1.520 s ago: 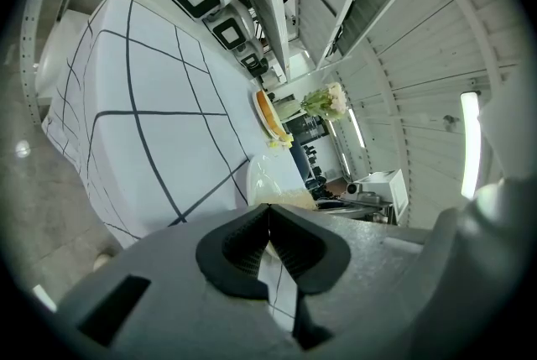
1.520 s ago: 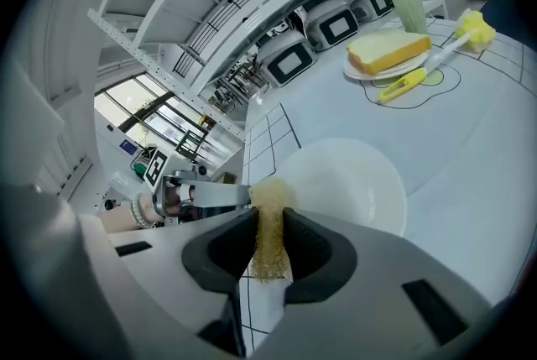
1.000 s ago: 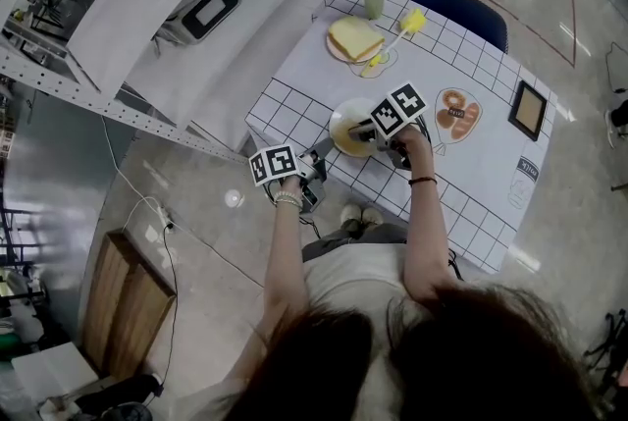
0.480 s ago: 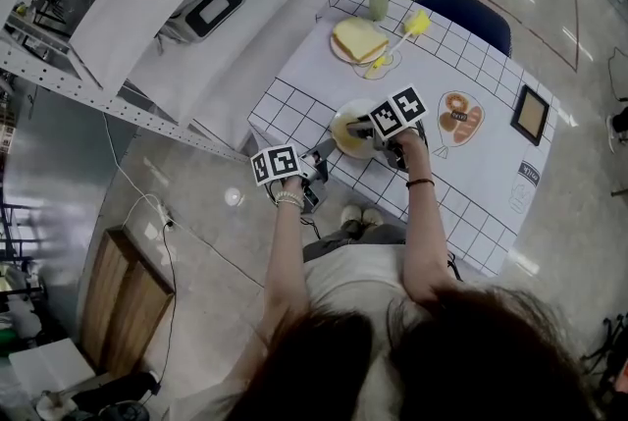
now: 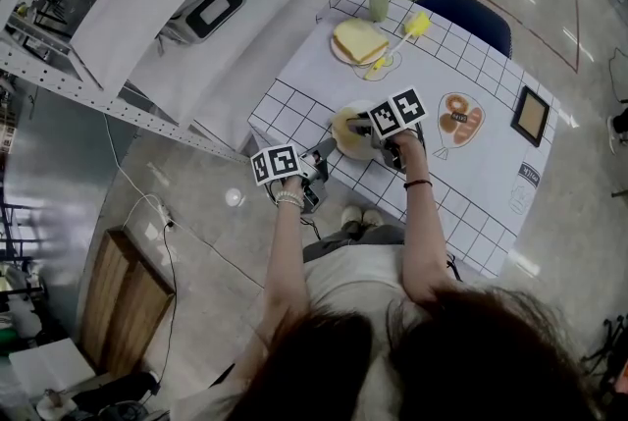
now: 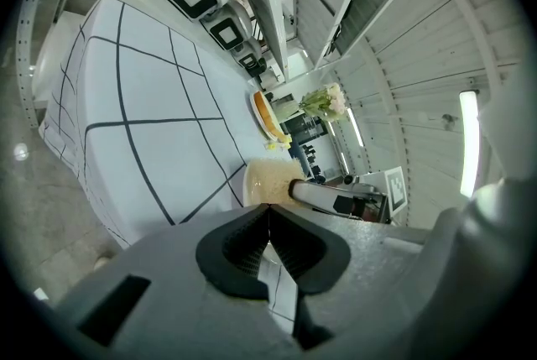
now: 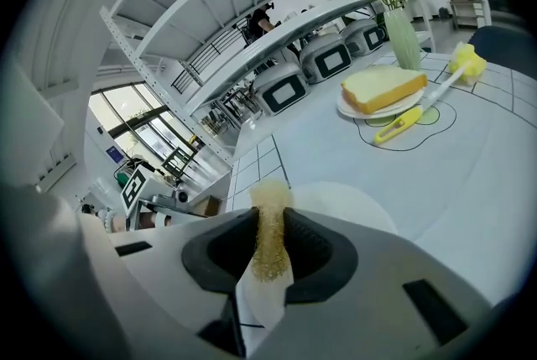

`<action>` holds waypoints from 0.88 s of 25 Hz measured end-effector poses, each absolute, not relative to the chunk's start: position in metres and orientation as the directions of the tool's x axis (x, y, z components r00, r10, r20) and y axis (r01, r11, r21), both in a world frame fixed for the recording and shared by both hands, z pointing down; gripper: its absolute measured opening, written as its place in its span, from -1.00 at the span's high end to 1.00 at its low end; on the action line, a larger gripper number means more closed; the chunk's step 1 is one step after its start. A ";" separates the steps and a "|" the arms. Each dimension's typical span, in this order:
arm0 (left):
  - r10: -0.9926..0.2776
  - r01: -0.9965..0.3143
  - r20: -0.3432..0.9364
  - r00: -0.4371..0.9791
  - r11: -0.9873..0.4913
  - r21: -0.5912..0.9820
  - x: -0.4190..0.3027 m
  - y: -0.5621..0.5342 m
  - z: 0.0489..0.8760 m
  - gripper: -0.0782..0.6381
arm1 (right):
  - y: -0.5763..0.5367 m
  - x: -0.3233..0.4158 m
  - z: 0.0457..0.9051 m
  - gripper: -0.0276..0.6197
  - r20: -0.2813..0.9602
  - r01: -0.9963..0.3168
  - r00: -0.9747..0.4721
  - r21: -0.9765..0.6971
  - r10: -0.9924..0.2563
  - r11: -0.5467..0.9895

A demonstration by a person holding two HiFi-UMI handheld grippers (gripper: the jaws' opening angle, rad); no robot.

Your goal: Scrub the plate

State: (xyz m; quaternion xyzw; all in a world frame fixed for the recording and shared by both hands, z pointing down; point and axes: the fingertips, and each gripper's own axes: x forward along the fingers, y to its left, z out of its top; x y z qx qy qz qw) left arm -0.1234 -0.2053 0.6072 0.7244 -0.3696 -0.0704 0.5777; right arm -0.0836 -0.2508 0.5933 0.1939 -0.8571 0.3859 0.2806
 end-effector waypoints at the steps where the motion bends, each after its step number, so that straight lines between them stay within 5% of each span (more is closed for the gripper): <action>1: -0.616 -0.455 0.325 0.717 -0.061 0.888 -0.123 -0.205 0.607 0.75 | -0.252 -0.083 0.593 0.67 0.632 -0.553 -0.766 -0.550 -0.122 0.626; 22: -0.644 -0.539 0.311 0.699 -0.189 0.821 -0.118 -0.210 0.587 0.75 | -0.248 -0.072 0.581 0.67 0.516 -0.521 -0.833 -0.607 -0.201 0.600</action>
